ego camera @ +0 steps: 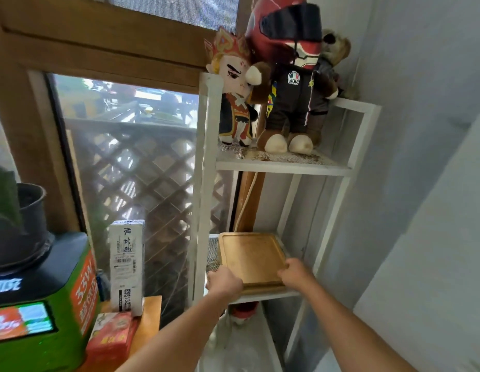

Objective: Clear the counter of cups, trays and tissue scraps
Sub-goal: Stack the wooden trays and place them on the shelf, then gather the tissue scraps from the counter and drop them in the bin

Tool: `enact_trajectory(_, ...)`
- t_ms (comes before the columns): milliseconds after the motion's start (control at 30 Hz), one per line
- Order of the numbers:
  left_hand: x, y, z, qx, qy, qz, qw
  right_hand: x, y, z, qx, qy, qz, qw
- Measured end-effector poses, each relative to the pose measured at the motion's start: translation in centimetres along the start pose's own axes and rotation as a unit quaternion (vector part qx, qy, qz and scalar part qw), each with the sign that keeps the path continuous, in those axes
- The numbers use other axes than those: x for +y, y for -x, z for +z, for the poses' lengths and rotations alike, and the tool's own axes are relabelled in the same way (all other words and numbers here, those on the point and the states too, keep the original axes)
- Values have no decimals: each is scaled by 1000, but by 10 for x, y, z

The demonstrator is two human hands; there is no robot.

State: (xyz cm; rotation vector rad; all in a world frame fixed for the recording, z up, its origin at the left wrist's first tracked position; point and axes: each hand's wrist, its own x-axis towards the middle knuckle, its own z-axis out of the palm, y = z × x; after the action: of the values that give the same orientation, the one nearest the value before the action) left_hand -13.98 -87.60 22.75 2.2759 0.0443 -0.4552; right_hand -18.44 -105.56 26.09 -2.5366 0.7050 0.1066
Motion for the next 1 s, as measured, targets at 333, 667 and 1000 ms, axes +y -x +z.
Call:
enact_trajectory(333, -97, 84, -72, -47, -128, 188, 973, -80, 129, 70, -56, 100, -55, 992)
enact_trajectory(667, -386, 195, -251, -17, -298, 27, 954, -244, 291, 293, -198, 156, -188, 949)
enact_trajectory(1000, -539, 259, -377, 47, -224, -101, 968, -378, 386, 395, -251, 224, -313, 888)
